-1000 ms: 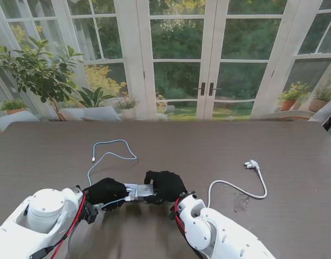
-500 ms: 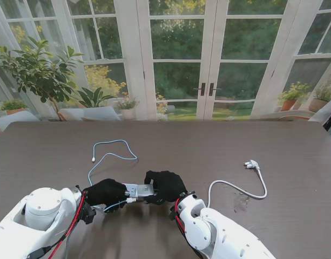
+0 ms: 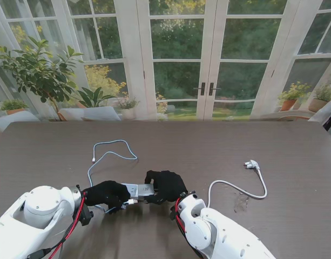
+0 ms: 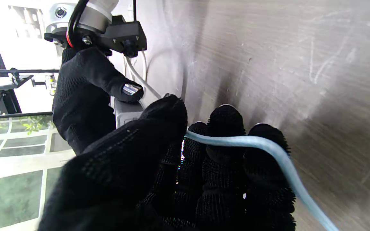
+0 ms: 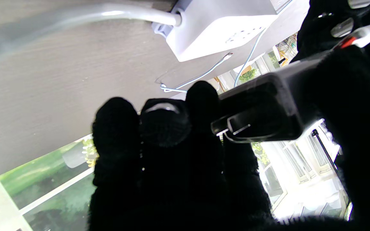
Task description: Set up the charging station
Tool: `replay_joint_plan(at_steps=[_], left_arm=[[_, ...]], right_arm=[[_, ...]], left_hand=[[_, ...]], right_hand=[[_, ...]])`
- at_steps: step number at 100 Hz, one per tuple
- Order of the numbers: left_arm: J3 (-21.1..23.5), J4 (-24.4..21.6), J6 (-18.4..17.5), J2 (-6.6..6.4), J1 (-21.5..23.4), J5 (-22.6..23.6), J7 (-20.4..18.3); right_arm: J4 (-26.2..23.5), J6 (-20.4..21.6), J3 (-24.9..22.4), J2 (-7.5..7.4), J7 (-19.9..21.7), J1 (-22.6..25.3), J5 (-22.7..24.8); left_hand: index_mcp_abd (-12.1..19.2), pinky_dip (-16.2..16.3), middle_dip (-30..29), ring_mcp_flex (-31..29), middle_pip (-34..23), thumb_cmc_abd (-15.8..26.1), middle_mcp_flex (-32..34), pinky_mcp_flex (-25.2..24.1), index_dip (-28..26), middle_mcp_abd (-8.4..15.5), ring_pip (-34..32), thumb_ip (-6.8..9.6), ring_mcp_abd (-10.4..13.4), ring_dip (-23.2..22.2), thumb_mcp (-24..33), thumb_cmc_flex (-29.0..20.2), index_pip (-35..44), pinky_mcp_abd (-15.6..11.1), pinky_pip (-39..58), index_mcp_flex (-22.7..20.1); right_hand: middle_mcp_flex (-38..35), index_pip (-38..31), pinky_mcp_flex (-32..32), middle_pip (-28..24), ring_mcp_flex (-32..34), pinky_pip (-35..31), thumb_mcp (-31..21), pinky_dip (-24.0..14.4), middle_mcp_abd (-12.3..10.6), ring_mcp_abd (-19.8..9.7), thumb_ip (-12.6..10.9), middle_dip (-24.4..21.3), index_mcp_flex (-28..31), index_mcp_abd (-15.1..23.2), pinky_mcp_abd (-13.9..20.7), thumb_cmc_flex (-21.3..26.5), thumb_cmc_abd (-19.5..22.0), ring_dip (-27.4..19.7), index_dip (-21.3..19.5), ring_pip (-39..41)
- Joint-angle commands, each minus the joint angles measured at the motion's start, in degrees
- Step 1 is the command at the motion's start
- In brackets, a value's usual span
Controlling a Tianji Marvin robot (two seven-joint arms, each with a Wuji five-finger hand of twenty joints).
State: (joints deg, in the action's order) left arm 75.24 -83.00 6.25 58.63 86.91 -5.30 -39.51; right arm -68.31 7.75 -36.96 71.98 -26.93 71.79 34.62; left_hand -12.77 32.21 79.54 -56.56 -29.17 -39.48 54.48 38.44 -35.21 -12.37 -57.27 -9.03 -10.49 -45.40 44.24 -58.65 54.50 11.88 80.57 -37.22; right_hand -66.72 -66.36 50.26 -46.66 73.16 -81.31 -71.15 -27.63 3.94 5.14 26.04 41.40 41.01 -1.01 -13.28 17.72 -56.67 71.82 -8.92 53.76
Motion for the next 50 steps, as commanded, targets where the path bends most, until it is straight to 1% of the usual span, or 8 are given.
replay_joint_plan(at_steps=[1, 16, 22, 28, 31, 37, 43, 50], left_arm=[[-0.04, 0.19, -0.34, 0.42, 0.10, 0.16, -0.40], [-0.22, 0.46, -1.29, 0.94, 0.26, 0.46, 2.03], [-0.25, 0.33, -0.95, 1.05, 0.38, 0.57, 2.60], [-0.20, 0.23, -0.78, 1.20, 0.54, 0.40, 3.11], [-0.15, 0.08, -0.55, 1.27, 0.67, 0.29, 3.38], [-0.14, -0.10, -0.42, 1.32, 0.80, 0.56, 3.85], [-0.14, -0.21, -0.34, 1.35, 0.86, 0.85, 4.15], [-0.15, -0.28, -0.37, 1.44, 0.95, 1.03, 4.67]], right_arm=[[-0.57, -0.01, 0.00, 0.16, 0.83, 0.26, -0.05], [-0.52, 0.11, -0.02, 0.16, 0.80, 0.28, -0.07], [-0.53, 0.14, -0.04, 0.14, 0.83, 0.26, -0.04], [-0.56, 0.15, -0.08, 0.12, 0.87, 0.27, -0.05], [-0.58, 0.14, -0.09, 0.10, 0.90, 0.26, -0.03], [-0.60, 0.18, -0.13, 0.08, 0.94, 0.26, -0.01], [-0.61, 0.18, -0.14, 0.06, 0.95, 0.26, 0.01], [-0.63, 0.17, -0.17, 0.04, 0.99, 0.26, 0.04]], left_hand=[[1.12, 1.14, -0.85, -1.12, 0.67, -0.40, 2.46, 1.35, 1.13, 0.45, 0.57, 0.47, -0.48, 0.06, 1.65, -2.59, 3.01, -1.28, -1.11, -1.03], [1.46, 0.42, -2.89, -3.58, 2.64, -0.05, 5.38, 4.07, 3.80, -0.83, 3.20, 0.26, -2.07, 0.93, 2.42, -2.79, 3.31, 1.57, -2.82, -6.60], [1.01, 0.29, -3.68, -4.46, 3.79, 1.17, 6.39, 5.44, 4.91, -2.08, 3.94, 0.28, -2.68, 1.32, 2.34, -2.32, 2.83, 2.92, -3.02, -8.76], [1.34, 0.09, -4.65, -5.59, 4.96, 2.18, 7.73, 6.71, 6.64, -3.06, 4.63, 0.33, -3.63, 1.94, 2.79, -1.56, 2.84, 4.50, -3.23, -13.07], [1.25, 0.05, -5.05, -6.17, 5.41, 2.23, 8.38, 7.21, 7.37, -3.61, 4.83, 0.34, -4.29, 2.13, 3.06, -1.32, 2.73, 5.45, -3.20, -14.49], [1.07, -0.23, -6.09, -7.80, 6.19, 1.84, 9.93, 8.57, 8.25, -3.92, 5.36, 0.17, -4.45, 2.62, 3.46, -0.61, 1.96, 6.24, -3.20, -16.06], [0.76, -0.65, -7.02, -9.52, 6.68, 1.24, 11.36, 10.42, 8.29, -4.19, 5.76, -0.08, -4.59, 3.01, 3.88, 0.07, 1.18, 7.72, -3.07, -17.19], [0.57, -0.95, -7.45, -11.23, 6.70, 0.73, 12.52, 12.21, 7.80, -4.57, 5.81, -0.33, -4.15, 3.15, 4.56, 0.94, 0.84, 8.70, -2.54, -17.99]], right_hand=[[-2.04, -10.85, 0.59, -0.37, 2.02, -0.82, -10.62, -1.03, -2.58, -0.99, -4.92, 0.58, 9.41, 13.51, 2.38, 8.31, 7.85, -37.07, -5.34, 1.29], [-2.03, -10.83, 0.59, -0.37, 2.01, -0.82, -10.57, -1.04, -2.57, -0.92, -4.90, 0.55, 9.44, 13.51, 2.38, 8.32, 7.80, -37.07, -5.34, 1.30], [-2.04, -10.80, 0.59, -0.37, 2.00, -0.82, -10.56, -1.05, -2.58, -0.95, -4.89, 0.54, 9.40, 13.57, 2.38, 8.31, 7.73, -37.08, -5.33, 1.29], [-2.04, -10.77, 0.59, -0.36, 2.00, -0.82, -10.56, -1.05, -2.53, -0.95, -4.89, 0.52, 9.37, 13.53, 2.38, 8.32, 7.75, -37.09, -5.32, 1.28], [-2.04, -10.78, 0.59, -0.36, 2.01, -0.82, -10.58, -1.05, -2.55, -0.92, -4.90, 0.52, 9.38, 13.45, 2.38, 8.35, 7.76, -37.08, -5.32, 1.29], [-2.07, -10.79, 0.59, -0.39, 2.02, -0.81, -10.53, -1.05, -2.60, -0.89, -4.89, 0.53, 9.44, 13.42, 2.38, 8.34, 7.72, -37.07, -5.32, 1.32], [-2.06, -10.76, 0.59, -0.39, 2.01, -0.81, -10.56, -1.06, -2.51, -0.94, -4.90, 0.52, 9.45, 13.51, 2.38, 8.37, 7.73, -37.06, -5.31, 1.34], [-2.03, -10.76, 0.59, -0.38, 2.03, -0.81, -10.55, -1.06, -2.50, -0.95, -4.91, 0.50, 9.42, 13.55, 2.38, 8.35, 7.79, -37.07, -5.32, 1.34]])
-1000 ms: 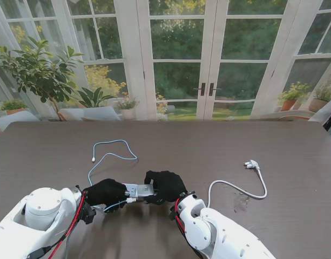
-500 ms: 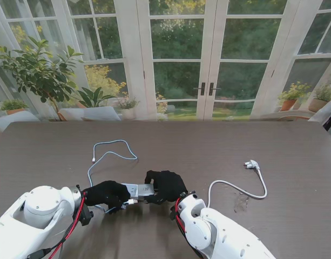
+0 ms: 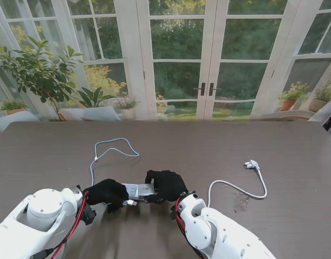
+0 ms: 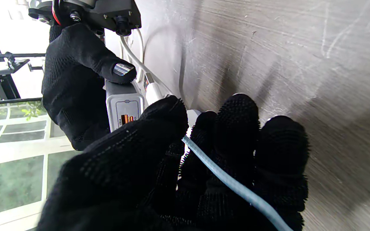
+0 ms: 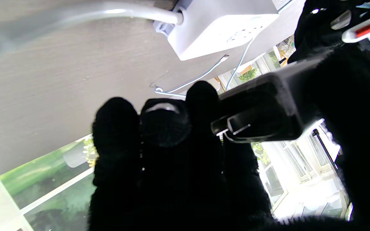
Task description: Set up the charging station
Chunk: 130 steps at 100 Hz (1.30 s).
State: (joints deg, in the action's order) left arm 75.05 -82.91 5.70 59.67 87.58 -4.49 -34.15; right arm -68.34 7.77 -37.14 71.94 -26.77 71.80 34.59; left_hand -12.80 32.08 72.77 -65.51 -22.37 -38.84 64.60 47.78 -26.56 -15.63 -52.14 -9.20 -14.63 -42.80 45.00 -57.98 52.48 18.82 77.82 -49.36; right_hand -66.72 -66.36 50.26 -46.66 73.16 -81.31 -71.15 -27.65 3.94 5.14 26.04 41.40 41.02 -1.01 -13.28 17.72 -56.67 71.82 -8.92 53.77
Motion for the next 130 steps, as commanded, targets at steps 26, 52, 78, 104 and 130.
replay_joint_plan(at_steps=[26, 52, 78, 104, 130], left_arm=[[0.37, -0.71, -0.70, 0.74, 1.11, 1.56, 1.74], [0.84, -0.85, -2.66, 1.26, 2.07, 1.87, 4.51], [0.91, -0.38, -4.62, 2.56, 2.93, -0.14, 9.12], [0.63, -0.27, -7.16, 2.93, 3.38, 1.33, 12.01], [0.45, -0.92, -8.45, 3.86, 4.35, 1.97, 16.79]], right_arm=[[-0.70, 0.20, -0.10, 0.01, 1.05, 0.29, 0.02], [-0.65, 0.27, -0.15, 0.05, 0.95, 0.23, -0.02], [-0.63, -0.09, -0.08, 0.05, 0.90, 0.08, 0.15], [-0.67, -0.28, -0.02, 0.06, 0.88, 0.07, 0.23], [-0.74, -0.64, -0.12, 0.05, 1.03, 0.15, 0.09]], left_hand=[[1.08, 0.26, -6.98, -3.30, -6.49, 0.49, 4.57, 1.49, -4.50, -0.05, -0.87, -2.88, -2.67, -0.50, 9.48, 9.81, 4.28, 10.98, 4.74, -7.23], [4.10, -1.37, -8.56, -3.64, -5.96, 1.71, 5.70, 0.17, -2.68, 2.57, 2.48, -2.89, -4.87, 4.24, 8.16, 9.89, 3.79, 12.09, 6.46, -6.08], [2.64, -8.60, -9.54, -7.35, -5.48, 1.28, 6.06, 10.02, 0.75, 1.48, -13.55, -2.45, -1.25, 6.79, 7.90, 8.49, 4.81, 10.71, 12.69, -6.02], [5.42, 3.16, -10.12, -7.52, -6.22, 1.50, 5.83, 14.38, 4.39, 3.75, -40.63, -2.58, 13.28, 5.28, 7.64, 10.31, 6.28, -9.45, 39.80, -5.92], [5.42, 24.56, -11.99, -7.46, -6.35, 2.76, 5.70, 17.04, 6.19, 3.80, -46.50, -1.70, 12.75, 4.32, 4.01, 9.51, 5.73, -23.98, 42.16, -6.13]], right_hand=[[-2.11, -10.80, 0.70, -0.45, 2.03, -0.95, -10.65, -1.11, -2.40, -0.95, -4.92, 0.52, 9.50, 13.46, 2.56, 8.41, 7.69, -37.01, -5.34, 1.51], [-2.07, -10.78, 0.72, -0.42, 2.02, -0.98, -10.71, -1.14, -2.42, -0.95, -4.90, 0.49, 9.53, 13.43, 2.52, 8.40, 7.70, -37.00, -5.31, 1.58], [-2.14, -10.80, 0.68, -0.43, 2.01, -0.96, -10.70, -1.16, -2.48, -0.90, -4.88, 0.48, 9.58, 13.41, 2.43, 8.38, 7.65, -37.02, -5.32, 1.57], [-2.08, -10.80, 0.68, -0.41, 1.98, -0.96, -10.65, -1.18, -2.44, -0.88, -4.86, 0.47, 9.56, 13.41, 2.41, 8.32, 7.66, -37.08, -5.31, 1.47], [-2.13, -10.77, 0.61, -0.41, 2.02, -0.92, -10.66, -1.19, -2.44, -0.87, -4.85, 0.47, 9.54, 13.43, 2.26, 8.32, 7.63, -37.04, -5.30, 1.54]])
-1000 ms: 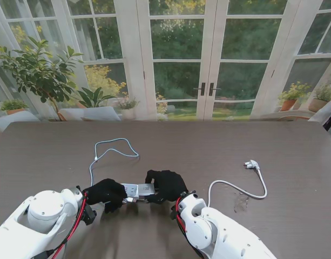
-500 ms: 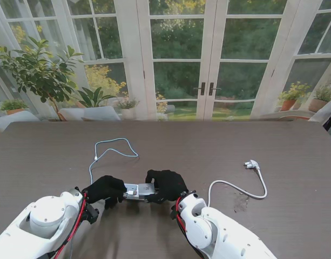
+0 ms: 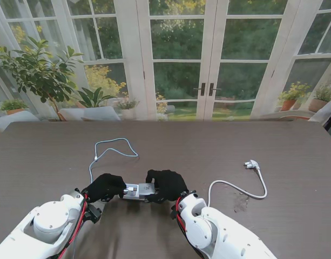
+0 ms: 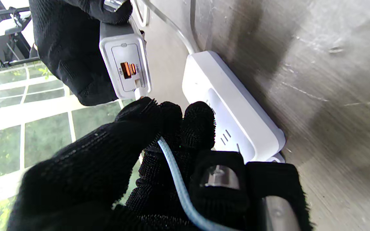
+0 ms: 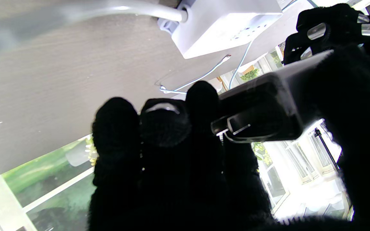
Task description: Set up the charging station
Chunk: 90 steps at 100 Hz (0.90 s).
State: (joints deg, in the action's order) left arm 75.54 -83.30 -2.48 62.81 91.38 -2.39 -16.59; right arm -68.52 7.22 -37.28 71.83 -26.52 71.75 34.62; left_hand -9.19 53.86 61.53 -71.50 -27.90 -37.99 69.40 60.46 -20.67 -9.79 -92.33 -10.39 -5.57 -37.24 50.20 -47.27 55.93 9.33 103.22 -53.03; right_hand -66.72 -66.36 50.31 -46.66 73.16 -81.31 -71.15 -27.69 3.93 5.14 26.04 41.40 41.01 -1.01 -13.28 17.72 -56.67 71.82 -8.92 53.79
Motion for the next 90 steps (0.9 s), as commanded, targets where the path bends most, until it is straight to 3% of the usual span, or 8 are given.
replay_joint_plan(at_steps=[1, 12, 17, 30, 49, 90], left_arm=[[-0.04, -0.55, -0.34, 0.76, 0.60, -0.13, -0.61], [-0.17, -0.70, -1.26, 1.11, 1.02, 0.20, 1.29], [-0.26, -0.74, -1.74, 1.25, 1.18, 0.40, 2.08], [-0.42, -0.75, -3.18, 1.30, 1.37, 1.44, 3.12], [-0.59, -0.62, -5.37, 1.54, 1.58, 2.73, 5.18], [-1.29, 0.20, -7.21, 1.71, 1.27, 4.58, 7.05]], right_arm=[[-0.58, -0.12, 0.01, 0.16, 0.78, 0.21, 0.05], [-0.75, -0.38, -0.06, 0.12, 0.87, 0.34, 0.02], [-0.80, -0.53, -0.06, 0.13, 0.84, 0.37, 0.06], [-0.95, -0.88, -0.02, 0.20, 0.95, 0.34, -0.16], [-1.28, -1.87, -0.07, 0.28, 1.08, 0.34, -0.33], [-1.83, -2.82, -0.27, 0.39, 2.09, 0.59, -1.57]], left_hand=[[1.76, 3.01, -0.83, -1.47, -0.84, 1.93, 0.91, 4.36, 0.35, -2.00, -6.41, -0.47, 3.67, -1.28, -1.30, -1.27, 2.21, -14.60, 16.76, -2.49], [1.77, 4.52, -1.68, -1.44, -1.10, 1.73, 1.29, 4.43, 0.93, -2.03, -7.14, -0.48, 2.99, -1.51, -2.91, -1.63, 1.55, -15.12, 16.76, -3.10], [1.80, 4.81, -1.67, -1.47, -2.09, 1.42, 1.76, 4.44, 1.42, -1.91, -7.33, -0.71, 4.52, -1.54, -3.94, -1.69, 1.24, -15.22, 16.76, -3.69], [2.45, 4.69, -1.38, -1.48, -3.54, 0.12, 2.65, 4.50, 3.40, -1.15, -7.49, -0.61, 5.02, -1.51, -6.11, -2.54, 0.27, -15.99, 16.76, -5.38], [3.16, 4.52, -1.86, -1.47, -3.14, -2.20, 4.19, 4.53, 6.00, -0.75, -7.65, -0.66, 5.05, -1.44, -6.42, -2.95, -1.00, -16.47, 16.76, -7.94], [4.12, 3.61, -1.86, -1.49, -2.30, -3.29, 4.63, 4.53, 7.32, -0.13, -7.04, -0.84, 5.95, -1.05, -5.55, -2.78, -1.73, -17.02, 16.76, -8.95]], right_hand=[[-2.13, -10.76, 0.56, -0.41, 2.02, -0.92, -10.68, -1.14, -2.41, -0.88, -4.86, 0.47, 9.54, 13.45, 2.26, 8.35, 7.64, -37.04, -5.30, 1.52], [-2.12, -10.75, 0.57, -0.40, 1.99, -0.92, -10.67, -1.15, -2.47, -0.82, -4.86, 0.47, 9.54, 13.46, 2.25, 8.34, 7.62, -37.06, -5.30, 1.48], [-2.15, -10.75, 0.60, -0.41, 2.02, -0.93, -10.70, -1.16, -2.39, -0.82, -4.87, 0.47, 9.54, 13.43, 2.23, 8.39, 7.59, -37.03, -5.30, 1.55], [-2.16, -10.74, 0.65, -0.39, 2.01, -0.92, -10.69, -1.15, -2.35, -0.80, -4.88, 0.46, 9.54, 13.20, 2.11, 8.41, 7.66, -37.00, -5.30, 1.62], [-2.28, -10.73, 0.83, -0.33, 2.04, -0.97, -10.69, -1.16, -2.15, -0.62, -4.88, 0.40, 9.60, 13.06, 1.72, 8.48, 7.53, -36.89, -5.28, 1.87], [-2.63, -10.62, 1.29, -0.26, 2.02, -1.06, -10.75, -1.14, -1.78, -0.41, -4.85, 0.40, 9.93, 12.51, 1.10, 8.69, 7.27, -36.63, -5.19, 2.59]])
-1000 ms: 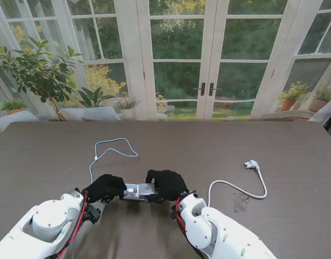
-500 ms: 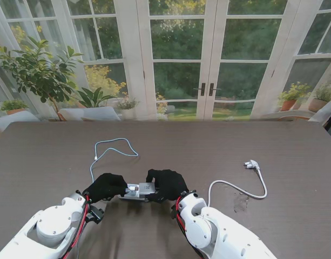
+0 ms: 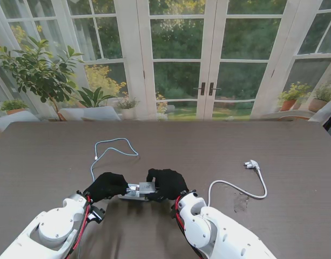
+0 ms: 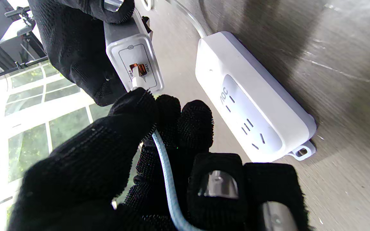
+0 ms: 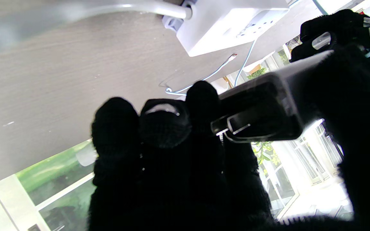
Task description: Set up the charging station
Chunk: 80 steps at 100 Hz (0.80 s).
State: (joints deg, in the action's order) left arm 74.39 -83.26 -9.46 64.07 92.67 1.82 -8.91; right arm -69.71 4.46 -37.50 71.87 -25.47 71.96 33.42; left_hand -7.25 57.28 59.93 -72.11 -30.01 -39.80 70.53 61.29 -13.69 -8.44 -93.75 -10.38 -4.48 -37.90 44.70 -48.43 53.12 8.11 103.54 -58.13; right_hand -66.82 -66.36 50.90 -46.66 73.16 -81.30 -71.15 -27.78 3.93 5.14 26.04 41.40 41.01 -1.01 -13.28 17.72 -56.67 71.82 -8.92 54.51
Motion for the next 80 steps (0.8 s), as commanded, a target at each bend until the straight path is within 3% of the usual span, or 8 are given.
replay_joint_plan(at_steps=[1, 38, 80], left_arm=[[-0.18, 0.20, -0.28, 0.46, -0.03, 0.54, -0.52], [-1.17, 0.78, -1.41, 1.17, -0.31, 1.03, 2.73], [-1.40, 0.93, -2.35, 1.20, -0.32, -0.46, 2.23]], right_arm=[[-0.65, -0.06, -0.06, 0.36, 1.07, 0.38, -0.45], [-1.12, -0.35, -0.23, 0.24, 2.45, 0.56, -1.47], [-1.13, -1.40, -0.42, 0.56, 2.28, 0.56, -2.24]], left_hand=[[2.18, 0.15, -0.25, -0.87, -0.17, -1.46, 3.49, 3.70, 0.40, -1.41, -5.63, -0.86, 4.86, -0.39, 0.00, -1.60, 1.06, -15.82, 16.44, -3.87], [2.87, -0.63, -0.12, -0.89, 0.19, -1.77, 3.53, 3.68, 1.07, -0.90, -5.12, -1.10, 5.57, -0.14, 0.52, -1.36, 1.10, -15.95, 16.44, -4.13], [3.35, -1.61, 0.20, -0.90, 0.52, -1.98, 3.47, 3.66, 1.57, -0.63, -4.54, -1.12, 6.11, 0.08, 1.22, -1.16, 1.07, -16.15, 16.44, -4.19]], right_hand=[[-2.53, -10.62, 0.70, -0.25, 2.02, -1.07, -10.76, -1.06, -1.77, -0.40, -4.85, 0.39, 9.93, 12.51, 1.08, 8.71, 7.26, -36.63, -5.19, 1.87], [-2.57, -10.53, 0.73, -0.15, 1.98, -1.05, -10.63, -1.03, -1.64, -0.34, -4.80, 0.46, 10.03, 12.22, 0.88, 8.75, 7.23, -36.60, -5.21, 2.12], [-2.67, -10.50, 0.99, -0.08, 2.00, -1.19, -10.73, -1.04, -1.43, -0.20, -4.81, 0.51, 10.05, 12.14, 0.56, 8.87, 7.03, -36.49, -5.25, 2.54]])
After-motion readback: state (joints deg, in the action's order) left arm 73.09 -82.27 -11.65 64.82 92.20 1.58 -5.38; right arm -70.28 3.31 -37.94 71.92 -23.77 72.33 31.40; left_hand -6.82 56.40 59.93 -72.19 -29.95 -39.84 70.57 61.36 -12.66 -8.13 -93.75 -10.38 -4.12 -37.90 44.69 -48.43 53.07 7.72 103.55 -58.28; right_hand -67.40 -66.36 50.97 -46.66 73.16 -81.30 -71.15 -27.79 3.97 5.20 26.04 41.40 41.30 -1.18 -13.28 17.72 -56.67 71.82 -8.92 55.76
